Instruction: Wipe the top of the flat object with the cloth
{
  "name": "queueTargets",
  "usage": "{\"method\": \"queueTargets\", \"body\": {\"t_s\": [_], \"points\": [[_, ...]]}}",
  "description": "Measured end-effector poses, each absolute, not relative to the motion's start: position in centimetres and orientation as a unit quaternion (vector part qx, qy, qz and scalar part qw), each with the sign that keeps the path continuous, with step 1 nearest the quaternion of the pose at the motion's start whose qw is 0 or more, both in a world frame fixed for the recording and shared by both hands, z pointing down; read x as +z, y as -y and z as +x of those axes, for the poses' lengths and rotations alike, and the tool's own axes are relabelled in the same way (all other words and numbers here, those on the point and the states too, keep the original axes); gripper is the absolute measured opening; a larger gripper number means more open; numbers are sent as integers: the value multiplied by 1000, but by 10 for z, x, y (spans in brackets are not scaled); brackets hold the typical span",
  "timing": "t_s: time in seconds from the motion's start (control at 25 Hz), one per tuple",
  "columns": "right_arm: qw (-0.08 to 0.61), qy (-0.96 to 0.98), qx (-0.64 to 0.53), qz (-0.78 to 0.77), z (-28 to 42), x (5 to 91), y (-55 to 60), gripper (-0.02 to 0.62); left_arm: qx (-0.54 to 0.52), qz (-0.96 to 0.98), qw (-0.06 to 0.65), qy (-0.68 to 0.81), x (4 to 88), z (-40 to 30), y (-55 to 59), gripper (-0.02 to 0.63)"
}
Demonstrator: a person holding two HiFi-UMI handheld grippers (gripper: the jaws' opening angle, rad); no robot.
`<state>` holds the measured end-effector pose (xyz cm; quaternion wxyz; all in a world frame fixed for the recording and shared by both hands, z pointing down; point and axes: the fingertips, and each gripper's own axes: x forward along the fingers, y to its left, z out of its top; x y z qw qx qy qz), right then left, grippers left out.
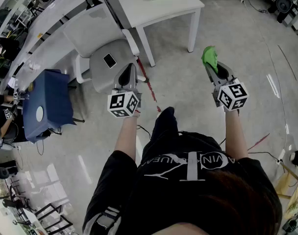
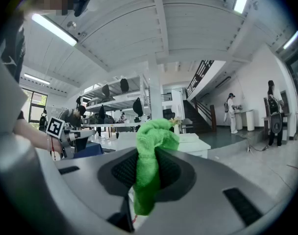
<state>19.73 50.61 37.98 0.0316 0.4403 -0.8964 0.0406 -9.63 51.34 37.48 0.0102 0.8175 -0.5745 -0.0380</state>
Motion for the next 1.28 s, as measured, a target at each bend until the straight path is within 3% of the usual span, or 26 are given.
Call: {"method": "queueTargets", "body": {"t_s": [0.64,1.28], "points": [[71,891,41,446,170,399,-351,64,-26,813,33,581,396,-137,-348,6],[65,874,82,475,131,413,-230,64,-17,825,58,562,413,-176,-216,6]]}}
